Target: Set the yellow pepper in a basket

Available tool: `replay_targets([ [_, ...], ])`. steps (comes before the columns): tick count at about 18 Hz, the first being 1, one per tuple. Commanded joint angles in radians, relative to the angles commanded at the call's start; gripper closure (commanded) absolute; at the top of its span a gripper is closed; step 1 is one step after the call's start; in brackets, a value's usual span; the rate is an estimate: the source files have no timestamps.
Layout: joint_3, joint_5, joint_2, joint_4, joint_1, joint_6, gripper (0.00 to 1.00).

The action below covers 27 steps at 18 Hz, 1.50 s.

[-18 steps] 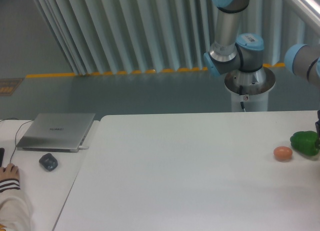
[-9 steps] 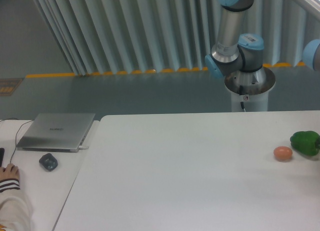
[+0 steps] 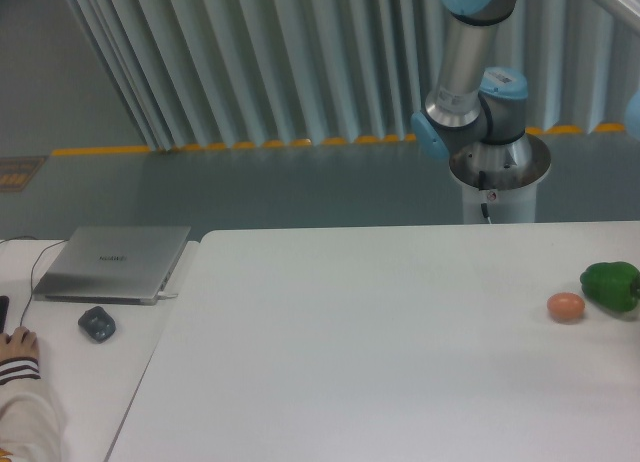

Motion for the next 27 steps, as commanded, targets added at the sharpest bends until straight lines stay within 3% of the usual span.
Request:
replay_targets([
  [16, -0.009, -0.094, 0.014, -0.003, -0.034, -0.054, 0.0],
  [24, -0.009, -0.098, 0.035, -0.014, -0.175, -0.143, 0.0],
  [27, -0.009, -0.104, 0.049, -0.052, -0.196, -0.137, 0.0],
])
